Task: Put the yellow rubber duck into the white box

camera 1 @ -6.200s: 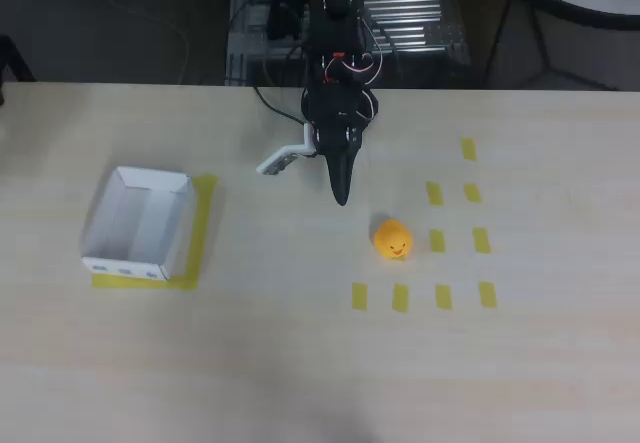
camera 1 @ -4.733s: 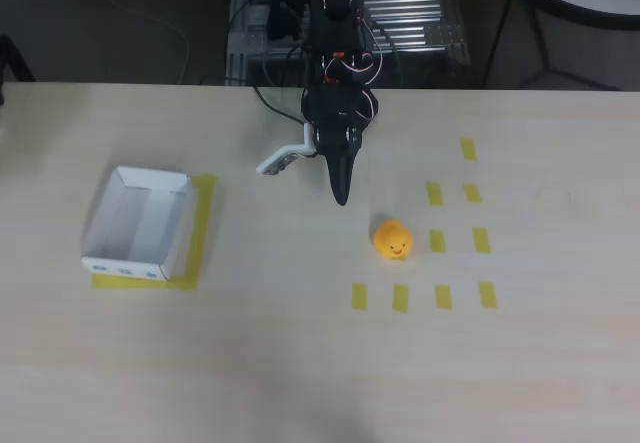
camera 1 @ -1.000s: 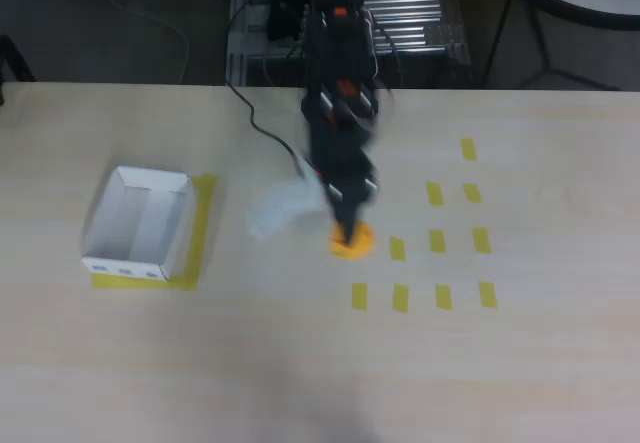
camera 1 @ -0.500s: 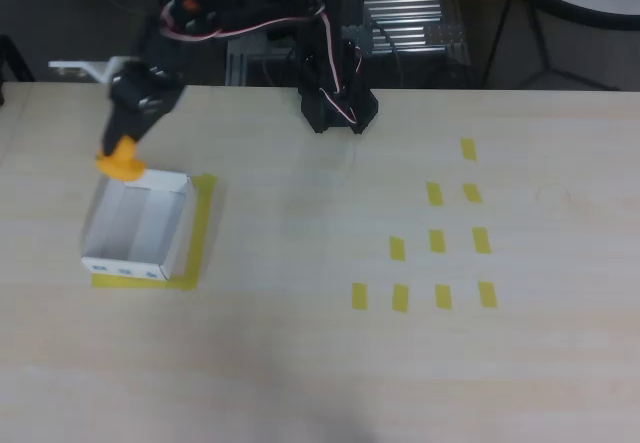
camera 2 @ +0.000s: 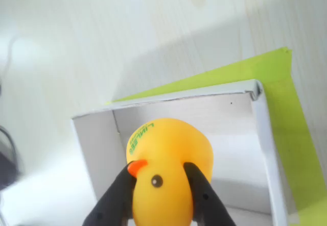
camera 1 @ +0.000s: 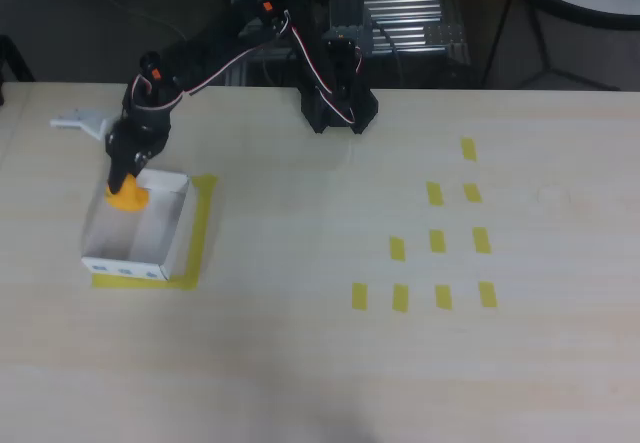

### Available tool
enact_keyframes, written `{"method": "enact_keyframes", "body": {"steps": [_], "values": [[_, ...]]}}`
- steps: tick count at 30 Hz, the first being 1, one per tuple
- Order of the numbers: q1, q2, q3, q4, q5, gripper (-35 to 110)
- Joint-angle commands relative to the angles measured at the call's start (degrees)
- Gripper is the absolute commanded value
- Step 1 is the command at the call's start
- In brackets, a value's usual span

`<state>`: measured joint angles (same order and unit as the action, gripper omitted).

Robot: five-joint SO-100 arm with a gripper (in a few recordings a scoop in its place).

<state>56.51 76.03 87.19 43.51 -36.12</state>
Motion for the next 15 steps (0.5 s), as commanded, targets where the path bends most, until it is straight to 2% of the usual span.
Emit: {"method": "enact_keyframes", "body": {"steps": [1,9,12,15], "values": [[-1.67,0.53,0.97,-0.79,-5.8,17],[-3.43,-0.7,1.76,-0.7,-9.23,32],[-4.22,-0.35,-0.35,2.11,-8.79,31],[-6.86,4.31,-6.15,8.96,-3.25,24]]}}
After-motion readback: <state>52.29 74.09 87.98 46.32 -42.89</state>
